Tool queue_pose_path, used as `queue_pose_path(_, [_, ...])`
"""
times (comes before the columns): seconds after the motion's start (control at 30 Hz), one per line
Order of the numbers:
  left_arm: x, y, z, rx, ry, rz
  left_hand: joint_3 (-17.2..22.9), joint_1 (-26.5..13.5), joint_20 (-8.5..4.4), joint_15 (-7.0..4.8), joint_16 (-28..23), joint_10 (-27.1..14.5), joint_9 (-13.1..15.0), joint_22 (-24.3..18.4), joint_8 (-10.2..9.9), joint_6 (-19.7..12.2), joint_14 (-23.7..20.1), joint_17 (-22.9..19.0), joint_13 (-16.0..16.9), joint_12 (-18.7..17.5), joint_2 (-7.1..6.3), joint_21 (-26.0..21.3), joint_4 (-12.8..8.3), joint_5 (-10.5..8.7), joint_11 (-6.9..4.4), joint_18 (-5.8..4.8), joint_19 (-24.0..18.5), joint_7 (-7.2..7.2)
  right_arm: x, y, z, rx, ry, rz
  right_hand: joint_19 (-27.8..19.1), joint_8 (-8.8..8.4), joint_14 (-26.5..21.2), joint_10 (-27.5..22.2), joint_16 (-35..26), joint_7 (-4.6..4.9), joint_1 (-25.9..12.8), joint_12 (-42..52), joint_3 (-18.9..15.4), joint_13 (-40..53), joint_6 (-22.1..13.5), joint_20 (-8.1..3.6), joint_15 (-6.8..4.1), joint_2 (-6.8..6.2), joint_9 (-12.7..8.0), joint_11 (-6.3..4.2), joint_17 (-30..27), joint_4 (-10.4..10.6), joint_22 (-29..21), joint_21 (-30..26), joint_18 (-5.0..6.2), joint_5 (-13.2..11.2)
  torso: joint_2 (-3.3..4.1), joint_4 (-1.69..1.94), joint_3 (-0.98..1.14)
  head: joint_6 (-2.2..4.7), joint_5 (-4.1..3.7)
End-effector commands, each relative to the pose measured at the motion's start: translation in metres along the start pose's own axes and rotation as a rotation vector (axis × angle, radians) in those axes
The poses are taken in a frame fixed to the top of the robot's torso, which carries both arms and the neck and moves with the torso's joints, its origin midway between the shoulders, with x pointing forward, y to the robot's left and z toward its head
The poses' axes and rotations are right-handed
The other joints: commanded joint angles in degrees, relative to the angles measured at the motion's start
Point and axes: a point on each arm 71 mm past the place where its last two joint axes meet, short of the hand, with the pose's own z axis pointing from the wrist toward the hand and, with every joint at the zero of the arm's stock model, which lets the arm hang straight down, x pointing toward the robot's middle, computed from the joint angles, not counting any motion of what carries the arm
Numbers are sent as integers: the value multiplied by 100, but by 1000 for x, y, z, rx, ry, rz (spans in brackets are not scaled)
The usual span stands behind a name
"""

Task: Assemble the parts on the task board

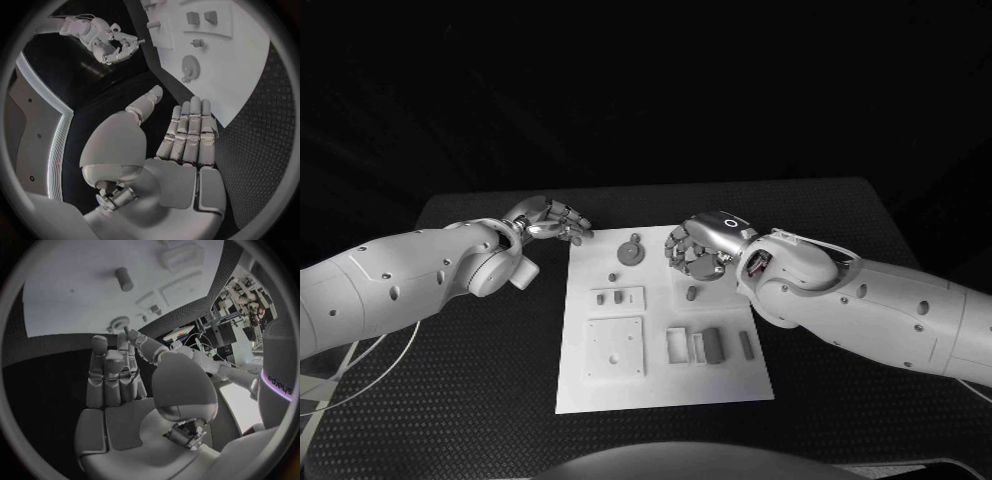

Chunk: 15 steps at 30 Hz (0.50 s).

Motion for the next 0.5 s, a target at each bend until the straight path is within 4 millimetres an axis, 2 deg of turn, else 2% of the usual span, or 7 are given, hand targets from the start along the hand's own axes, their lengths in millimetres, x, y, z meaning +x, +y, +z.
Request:
queue_pose_path(0.03, [0, -2, 1, 8, 5, -6, -42, 5, 18, 34, -22, -44, -6, -9, 8, -57, -1, 11, -8, 19, 62, 24, -4, 2, -2, -83, -6, -3, 4, 13, 6, -29, 34, 32, 12, 28, -14, 46, 17, 6, -47, -37, 4, 11, 36, -26, -50, 60, 35, -3, 11, 24, 127, 35, 79, 20, -3, 0, -6, -10, 124])
queue_pose_path(0.2, [1, -2, 2, 11, 3, -5, -43, 6, 18, 34, -24, -46, -7, -11, 8, -59, 0, 15, -10, 20, 61, 25, -4, 2, -2, -83, -5, -2, 10, 26, 13, -62, 48, 38, 8, 26, -18, 44, 16, 8, -53, -43, 5, 14, 31, -26, -49, 68, 36, -3, 12, 23, 126, 34, 79, 20, -3, 3, -4, -23, 218])
queue_pose_path(0.33, [0, -2, 2, 13, -4, -4, -43, 7, 18, 34, -26, -47, -7, -13, 8, -59, 0, 18, -10, 20, 62, 25, -4, 2, -2, -83, -5, -2, 25, 40, 18, -92, 74, 49, 5, 25, -21, 42, 15, 9, -56, -47, 6, 16, 26, -26, -49, 73, 37, -2, 13, 22, 125, 33, 79, 21, -3, 11, -10, -27, 263])
queue_pose_path(0.5, [0, -2, 3, 15, -11, -3, -45, 8, 19, 36, -33, -48, -7, -19, 9, -59, -4, 24, -12, 24, 58, 23, -6, 2, -2, -85, -9, -2, 46, 54, 21, -122, 114, 55, 1, 24, -26, 40, 12, 10, -57, -53, 9, 19, 21, -26, -48, 79, 39, -1, 14, 20, 124, 32, 79, 21, 1, -1, -1, -48, 350])
